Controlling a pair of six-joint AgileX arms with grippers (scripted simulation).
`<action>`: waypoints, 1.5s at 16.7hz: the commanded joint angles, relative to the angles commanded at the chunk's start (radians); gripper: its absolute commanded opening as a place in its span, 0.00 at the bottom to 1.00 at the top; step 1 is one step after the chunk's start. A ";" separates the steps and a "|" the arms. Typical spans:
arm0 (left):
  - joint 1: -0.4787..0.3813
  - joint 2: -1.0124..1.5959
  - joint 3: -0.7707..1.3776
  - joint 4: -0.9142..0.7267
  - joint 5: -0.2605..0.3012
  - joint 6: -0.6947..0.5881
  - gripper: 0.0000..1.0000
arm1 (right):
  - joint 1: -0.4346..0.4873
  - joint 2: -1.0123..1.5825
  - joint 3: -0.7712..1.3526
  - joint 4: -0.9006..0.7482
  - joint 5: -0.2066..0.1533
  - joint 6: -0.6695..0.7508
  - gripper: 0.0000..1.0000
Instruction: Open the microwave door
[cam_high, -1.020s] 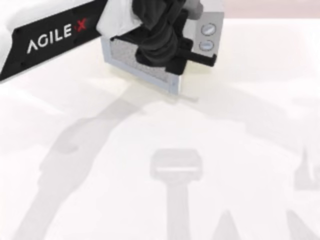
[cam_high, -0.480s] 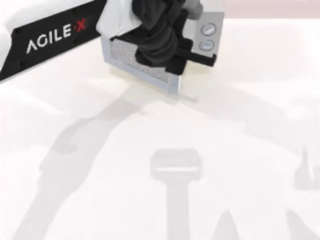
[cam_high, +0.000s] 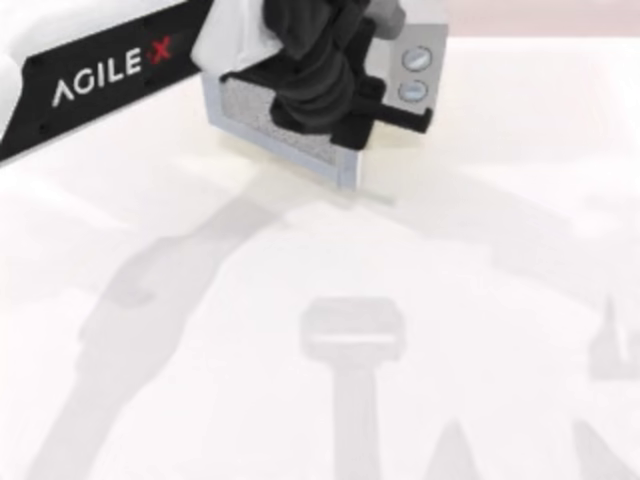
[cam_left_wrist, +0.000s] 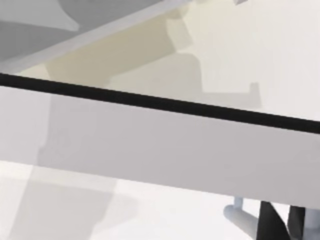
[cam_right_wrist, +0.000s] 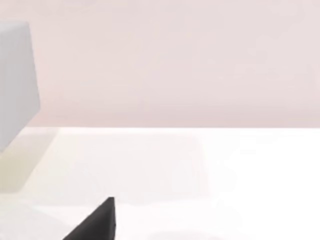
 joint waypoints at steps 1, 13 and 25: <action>0.000 0.000 0.000 0.000 0.000 0.000 0.00 | 0.000 0.000 0.000 0.000 0.000 0.000 1.00; 0.017 -0.054 -0.078 0.030 0.046 0.075 0.00 | 0.000 0.000 0.000 0.000 0.000 0.000 1.00; 0.032 -0.086 -0.125 0.046 0.073 0.126 0.00 | 0.000 0.000 0.000 0.000 0.000 0.000 1.00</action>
